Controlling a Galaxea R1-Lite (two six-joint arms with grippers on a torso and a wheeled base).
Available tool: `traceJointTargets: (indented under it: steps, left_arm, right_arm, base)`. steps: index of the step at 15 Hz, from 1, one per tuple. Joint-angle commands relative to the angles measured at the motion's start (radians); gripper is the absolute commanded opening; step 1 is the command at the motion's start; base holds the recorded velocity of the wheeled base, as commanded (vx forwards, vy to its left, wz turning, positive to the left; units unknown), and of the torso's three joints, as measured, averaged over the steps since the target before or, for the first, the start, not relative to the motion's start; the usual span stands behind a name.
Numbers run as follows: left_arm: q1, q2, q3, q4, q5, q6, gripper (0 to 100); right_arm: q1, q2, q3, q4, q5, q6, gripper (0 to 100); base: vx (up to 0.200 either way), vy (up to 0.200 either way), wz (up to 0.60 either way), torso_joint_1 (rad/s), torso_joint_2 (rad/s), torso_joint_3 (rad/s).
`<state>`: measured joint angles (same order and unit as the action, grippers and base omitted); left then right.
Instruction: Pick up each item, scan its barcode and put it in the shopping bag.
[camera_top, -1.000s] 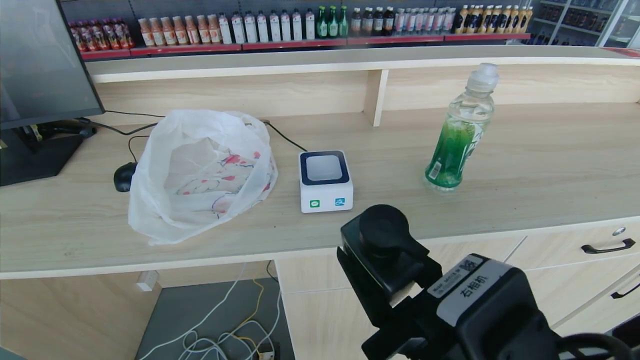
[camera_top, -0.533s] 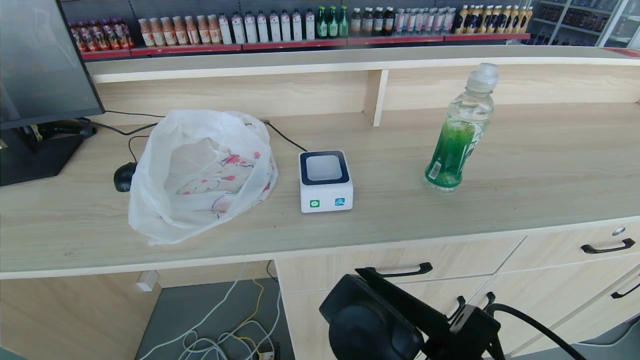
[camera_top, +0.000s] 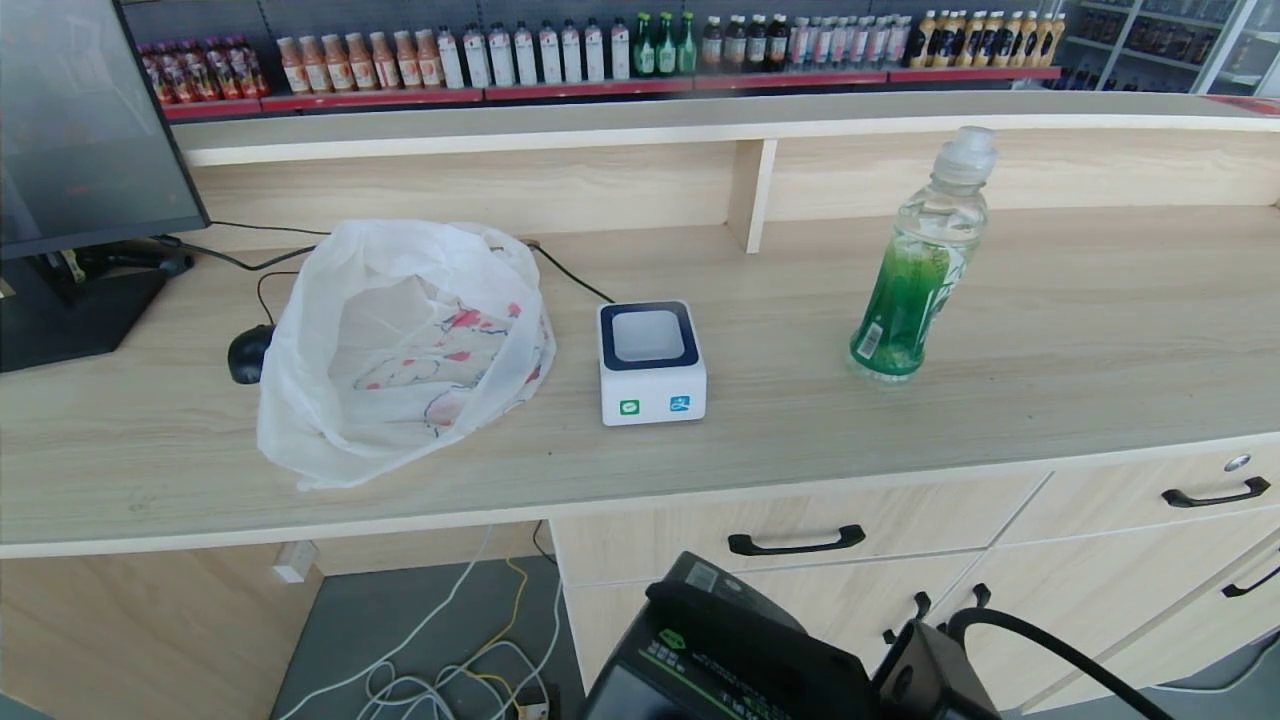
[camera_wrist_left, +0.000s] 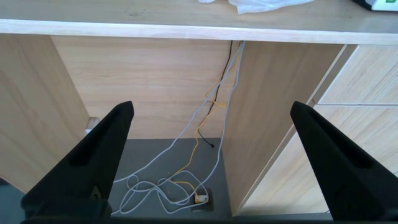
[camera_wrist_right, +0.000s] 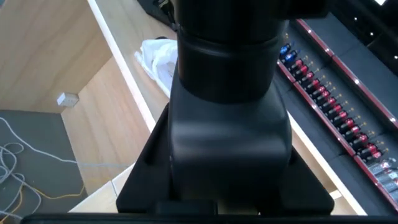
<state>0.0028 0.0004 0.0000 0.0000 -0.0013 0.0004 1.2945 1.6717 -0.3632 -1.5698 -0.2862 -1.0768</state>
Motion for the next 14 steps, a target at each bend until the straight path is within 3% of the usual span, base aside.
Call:
traceJointTargets:
  steps: [1, 2, 6, 11, 14]
  left_arm:
    - [0.000, 0.000, 0.000, 0.000, 0.000, 0.000, 100]
    - [0.000, 0.000, 0.000, 0.000, 0.000, 0.000, 100]
    - [0.000, 0.000, 0.000, 0.000, 0.000, 0.000, 100]
    - [0.000, 0.000, 0.000, 0.000, 0.000, 0.000, 100]
    - [0.000, 0.000, 0.000, 0.000, 0.000, 0.000, 100]
  right_arm:
    - [-0.001, 0.005, -0.006, -0.001, 0.002, -0.003, 0]
    - [-0.001, 0.005, -0.006, -0.001, 0.002, -0.003, 0]
    - [-0.037, 0.005, -0.025, -0.001, 0.041, -0.230, 0]
    - [-0.078, 0.013, -0.013, -0.001, 0.041, -0.278, 0]
    - [-0.070, -0.041, -0.030, -0.001, 0.041, -0.554, 0]
  base:
    - [0.000, 0.000, 0.00, 0.000, 0.00, 0.000]
    - [0.000, 0.000, 0.00, 0.000, 0.00, 0.000]
    - [0.000, 0.000, 0.00, 0.000, 0.00, 0.000]
    - [0.000, 0.000, 0.00, 0.000, 0.00, 0.000]
    - [0.000, 0.000, 0.00, 0.000, 0.00, 0.000]
